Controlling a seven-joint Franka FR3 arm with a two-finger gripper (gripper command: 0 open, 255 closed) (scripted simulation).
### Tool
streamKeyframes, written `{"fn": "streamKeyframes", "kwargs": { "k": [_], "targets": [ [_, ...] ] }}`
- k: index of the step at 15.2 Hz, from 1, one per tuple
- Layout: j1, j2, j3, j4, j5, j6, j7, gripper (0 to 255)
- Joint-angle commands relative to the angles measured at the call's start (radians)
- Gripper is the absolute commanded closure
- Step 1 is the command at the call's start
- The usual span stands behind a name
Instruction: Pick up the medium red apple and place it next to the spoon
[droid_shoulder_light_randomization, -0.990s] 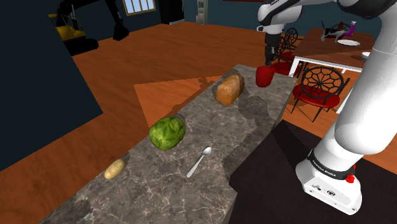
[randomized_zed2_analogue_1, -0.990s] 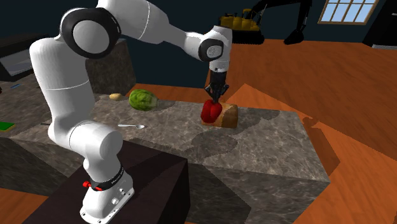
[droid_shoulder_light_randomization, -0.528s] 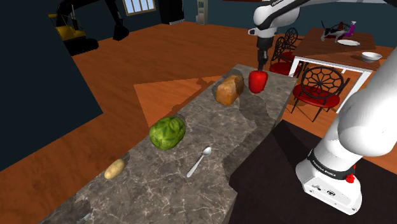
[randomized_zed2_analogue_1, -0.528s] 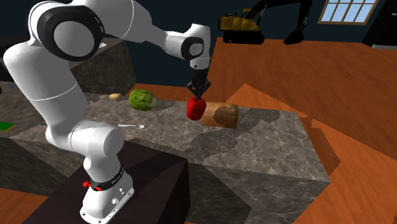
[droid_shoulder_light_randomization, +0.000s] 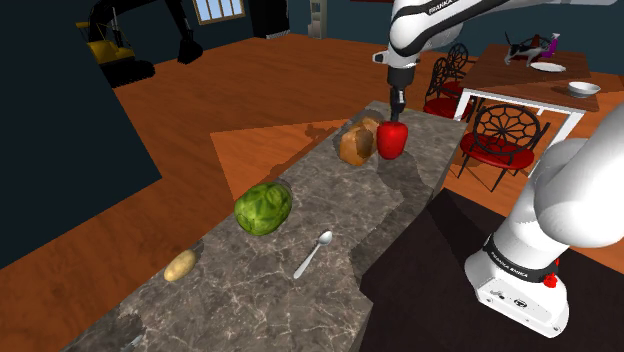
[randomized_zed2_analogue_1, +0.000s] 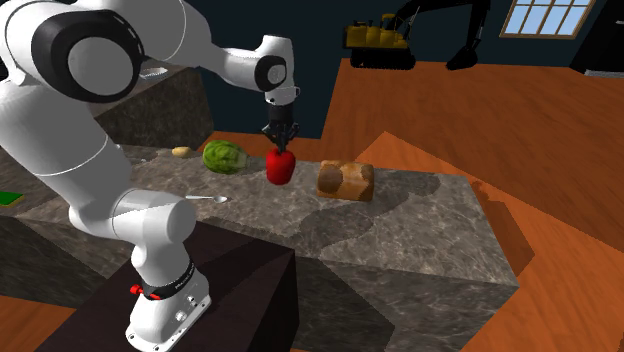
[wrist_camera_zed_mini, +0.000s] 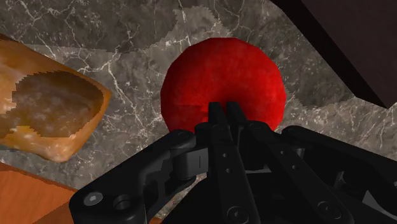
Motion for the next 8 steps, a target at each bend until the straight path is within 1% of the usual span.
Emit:
{"fn": "streamKeyframes", "kwargs": {
  "k": [1, 8],
  "targets": [
    [0.017, -0.028, 0.031, -0.034, -0.003, 0.005, 0.054, 255],
    [0.091, -0.081, 0.150, -0.095, 0.023, 0.006, 0.235, 255]
  ]
}}
